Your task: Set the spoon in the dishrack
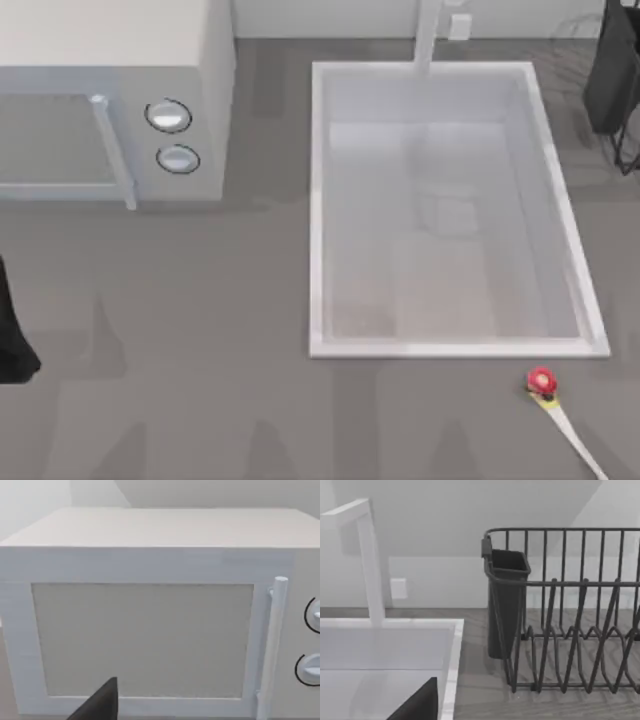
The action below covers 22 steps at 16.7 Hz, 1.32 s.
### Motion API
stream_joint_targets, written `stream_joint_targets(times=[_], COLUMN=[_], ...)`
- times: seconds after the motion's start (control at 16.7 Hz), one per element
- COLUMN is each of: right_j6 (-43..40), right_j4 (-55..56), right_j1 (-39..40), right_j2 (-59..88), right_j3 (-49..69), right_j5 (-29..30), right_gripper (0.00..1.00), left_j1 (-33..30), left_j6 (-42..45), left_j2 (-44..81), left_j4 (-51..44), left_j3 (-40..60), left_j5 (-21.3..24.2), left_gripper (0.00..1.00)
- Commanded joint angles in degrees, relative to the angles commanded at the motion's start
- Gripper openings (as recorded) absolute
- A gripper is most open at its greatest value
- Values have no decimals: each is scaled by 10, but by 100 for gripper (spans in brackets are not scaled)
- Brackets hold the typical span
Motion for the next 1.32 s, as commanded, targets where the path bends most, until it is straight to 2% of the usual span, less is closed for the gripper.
stream_joint_targets(times=[0.24,0.42,0.6,1.02,1.32], right_j6=[2,8,18,47,60], right_j4=[-19,-89,-194,-468,-582], right_j1=[11,46,98,222,278], right_j2=[20,94,222,628,786], right_j3=[19,81,170,391,496], right_j5=[0,0,-2,-6,-1], right_gripper=[100,100,100,100,100], left_j1=[0,0,0,0,0], left_j6=[0,0,0,0,0], left_j2=[0,0,0,0,0], left_j4=[0,0,0,0,0], left_j3=[0,0,0,0,0], left_j5=[0,0,0,0,0], left_gripper=[100,100,100,100,100])
